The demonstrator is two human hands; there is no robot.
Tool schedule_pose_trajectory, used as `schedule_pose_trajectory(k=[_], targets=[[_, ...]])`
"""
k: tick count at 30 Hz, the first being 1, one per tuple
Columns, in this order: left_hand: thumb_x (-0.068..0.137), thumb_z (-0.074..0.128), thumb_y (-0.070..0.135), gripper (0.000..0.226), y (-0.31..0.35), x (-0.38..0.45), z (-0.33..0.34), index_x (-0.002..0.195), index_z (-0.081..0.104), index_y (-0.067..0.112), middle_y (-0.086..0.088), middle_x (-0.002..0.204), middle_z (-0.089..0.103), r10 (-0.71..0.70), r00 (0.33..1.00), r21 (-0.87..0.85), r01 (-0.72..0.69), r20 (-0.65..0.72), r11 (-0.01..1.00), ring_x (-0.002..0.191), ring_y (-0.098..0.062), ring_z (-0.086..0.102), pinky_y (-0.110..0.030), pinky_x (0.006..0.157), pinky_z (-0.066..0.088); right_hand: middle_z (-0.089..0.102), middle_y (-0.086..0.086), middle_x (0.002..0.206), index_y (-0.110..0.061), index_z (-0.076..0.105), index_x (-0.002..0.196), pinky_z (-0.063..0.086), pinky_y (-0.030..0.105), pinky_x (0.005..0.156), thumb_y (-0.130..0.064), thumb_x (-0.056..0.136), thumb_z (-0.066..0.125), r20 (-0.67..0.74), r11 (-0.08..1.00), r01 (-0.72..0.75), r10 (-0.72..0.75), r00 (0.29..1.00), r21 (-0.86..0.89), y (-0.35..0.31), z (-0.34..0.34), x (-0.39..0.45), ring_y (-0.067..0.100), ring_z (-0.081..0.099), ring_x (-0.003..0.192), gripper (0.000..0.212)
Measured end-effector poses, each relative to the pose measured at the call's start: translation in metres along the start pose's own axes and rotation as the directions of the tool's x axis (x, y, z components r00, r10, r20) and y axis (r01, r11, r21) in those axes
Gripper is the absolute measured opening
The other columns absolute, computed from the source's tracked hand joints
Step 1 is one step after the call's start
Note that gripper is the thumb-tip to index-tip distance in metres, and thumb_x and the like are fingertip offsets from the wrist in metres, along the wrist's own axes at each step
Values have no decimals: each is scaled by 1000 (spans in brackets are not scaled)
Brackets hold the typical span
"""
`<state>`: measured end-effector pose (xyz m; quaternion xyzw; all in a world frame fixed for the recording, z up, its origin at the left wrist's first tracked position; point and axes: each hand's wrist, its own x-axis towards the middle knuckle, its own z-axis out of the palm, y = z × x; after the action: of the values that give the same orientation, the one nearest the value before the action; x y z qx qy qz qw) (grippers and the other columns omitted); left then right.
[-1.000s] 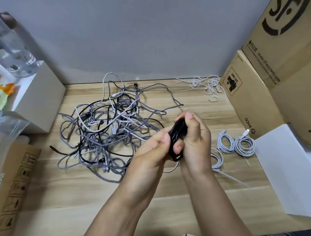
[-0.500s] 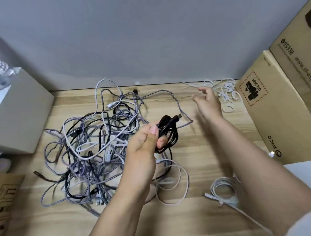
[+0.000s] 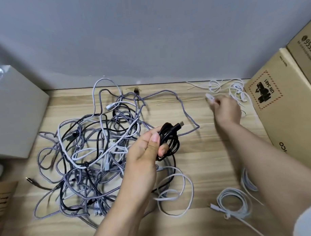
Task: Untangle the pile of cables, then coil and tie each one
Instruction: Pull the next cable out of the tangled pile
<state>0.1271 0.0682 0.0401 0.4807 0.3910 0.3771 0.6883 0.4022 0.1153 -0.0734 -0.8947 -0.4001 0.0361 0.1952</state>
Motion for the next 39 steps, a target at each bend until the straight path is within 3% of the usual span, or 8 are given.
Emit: schedule_pose_trajectory(k=[6,11,14,19,22,30,34,39], targets=[[93,40,29,33,4,-11,-6,95,61,4,4,63,36,21,1000,1,-21,9,1000,63,-8,35,-10,64,36,63,-5,74,-18,62,80,40,28,70,-24,95,49,-213,733,13,181,960,680,-21,-44,-18,9,52,71,21],[91,45,25,35,2,-31,-5,105,60,-3,8,59,39,43,999,-31,-43,5,999,58,-3,36,-9,59,35,48,-11,52,-17,58,74,42,20,57,-24,96,47,71,209,-80,50,996,975,-71,-105,-118,7,44,52,25],[87,53,21,24,1,-50,-1,106,61,10,10,54,48,73,996,20,-73,-44,997,55,2,41,-7,58,37,39,-9,47,-25,63,62,32,18,43,-34,81,59,312,53,-307,-182,933,950,-93,-127,-191,7,35,40,21],[84,45,25,27,-3,-86,-2,103,55,43,21,93,63,237,971,433,-203,-24,878,90,11,57,-6,81,39,49,-9,49,-27,66,68,26,11,44,-42,82,54,308,350,-224,-207,929,909,-98,-119,-259,-1,37,41,23],[84,46,17,39,-5,-103,-4,105,48,50,9,103,61,295,955,553,-251,9,795,98,10,54,-2,80,36,51,4,53,-20,61,71,35,31,51,-57,76,50,211,506,-116,-134,968,855,-95,-122,-277,2,43,54,39],[85,45,24,33,1,-128,-6,106,49,48,12,111,58,333,943,481,-284,-18,830,102,8,55,-7,85,39,23,8,53,-19,43,47,22,33,50,-66,76,44,134,651,22,-189,973,759,-93,-136,-307,8,25,51,56],[86,45,22,33,5,-136,-6,105,46,50,11,107,56,354,935,492,-299,-19,817,97,13,53,-1,79,36,44,0,44,-17,59,51,31,23,47,-59,77,49,222,588,-48,-228,948,807,-91,-140,-310,5,39,45,50],[94,50,20,33,6,-142,-8,104,46,51,4,93,55,360,933,511,-307,-5,803,82,10,54,-1,73,36,63,-2,66,-21,71,74,46,19,45,10,90,49,343,349,-261,-198,918,900,-87,-142,-311,10,54,47,42]])
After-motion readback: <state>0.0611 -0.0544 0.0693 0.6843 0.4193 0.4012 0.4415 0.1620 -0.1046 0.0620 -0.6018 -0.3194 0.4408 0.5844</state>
